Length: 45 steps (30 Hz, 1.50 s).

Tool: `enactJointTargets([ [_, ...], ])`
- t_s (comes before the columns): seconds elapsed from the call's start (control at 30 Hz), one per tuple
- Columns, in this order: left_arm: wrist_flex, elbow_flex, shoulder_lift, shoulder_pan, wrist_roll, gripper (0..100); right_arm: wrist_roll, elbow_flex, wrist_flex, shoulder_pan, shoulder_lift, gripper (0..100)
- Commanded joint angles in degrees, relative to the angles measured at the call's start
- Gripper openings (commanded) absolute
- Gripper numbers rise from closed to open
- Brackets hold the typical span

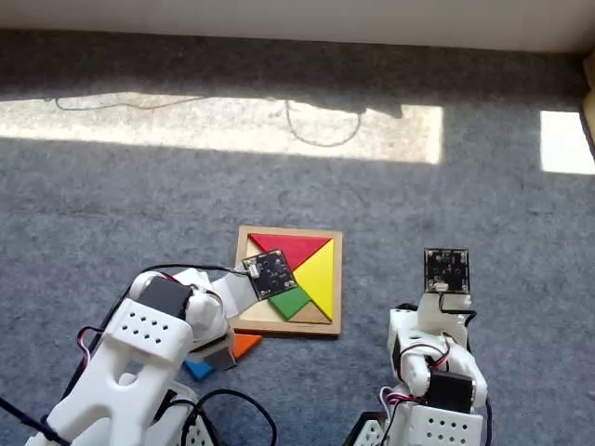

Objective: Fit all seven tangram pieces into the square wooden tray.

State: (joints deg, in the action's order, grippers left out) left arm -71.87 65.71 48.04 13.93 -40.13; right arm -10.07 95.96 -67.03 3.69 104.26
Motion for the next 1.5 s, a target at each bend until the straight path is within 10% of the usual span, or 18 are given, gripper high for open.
enactJointTargets([
  [0.0,0.79,-0.48,0.84,-0.84,-1.93,31,-0.44,5.41,1.1,0.66,0.84,0.9],
  [0.9,11.78,8.57,0.04,-0.31,-3.96,31,-0.44,5.41,1.1,0.66,0.84,0.9],
  [1.47,9.14,-9.98,-32.22,1.45,-1.32,24,-0.44,5.41,1.1,0.66,0.84,0.9],
])
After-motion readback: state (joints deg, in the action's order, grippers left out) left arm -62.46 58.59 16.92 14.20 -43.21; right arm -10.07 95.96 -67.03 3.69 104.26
